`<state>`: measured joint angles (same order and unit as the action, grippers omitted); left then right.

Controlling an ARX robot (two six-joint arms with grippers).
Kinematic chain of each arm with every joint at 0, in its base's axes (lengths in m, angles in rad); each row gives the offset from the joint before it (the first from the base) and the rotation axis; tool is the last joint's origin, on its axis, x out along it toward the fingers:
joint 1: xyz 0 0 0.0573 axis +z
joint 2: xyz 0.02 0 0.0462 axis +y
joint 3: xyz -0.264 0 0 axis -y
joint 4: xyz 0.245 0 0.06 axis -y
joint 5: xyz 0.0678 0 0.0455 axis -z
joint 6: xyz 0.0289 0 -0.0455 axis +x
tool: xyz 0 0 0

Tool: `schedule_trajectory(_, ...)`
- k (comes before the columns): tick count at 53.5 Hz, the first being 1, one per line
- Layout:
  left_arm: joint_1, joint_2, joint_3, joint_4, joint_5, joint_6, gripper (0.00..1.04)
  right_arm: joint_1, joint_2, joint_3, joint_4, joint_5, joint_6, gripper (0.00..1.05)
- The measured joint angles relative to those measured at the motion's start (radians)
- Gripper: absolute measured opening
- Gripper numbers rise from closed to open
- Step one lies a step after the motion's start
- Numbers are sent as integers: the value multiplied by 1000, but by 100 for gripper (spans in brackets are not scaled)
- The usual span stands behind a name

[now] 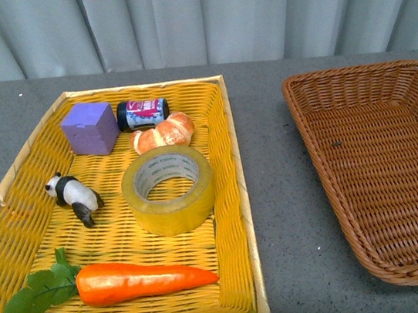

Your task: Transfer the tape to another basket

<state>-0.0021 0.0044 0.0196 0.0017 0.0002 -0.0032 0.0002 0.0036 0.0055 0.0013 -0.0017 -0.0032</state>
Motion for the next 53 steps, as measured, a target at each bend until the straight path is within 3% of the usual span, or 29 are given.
schedule_trajectory(53,0,0,0,0,0,0,98,0,0,0,0,0,0,96)
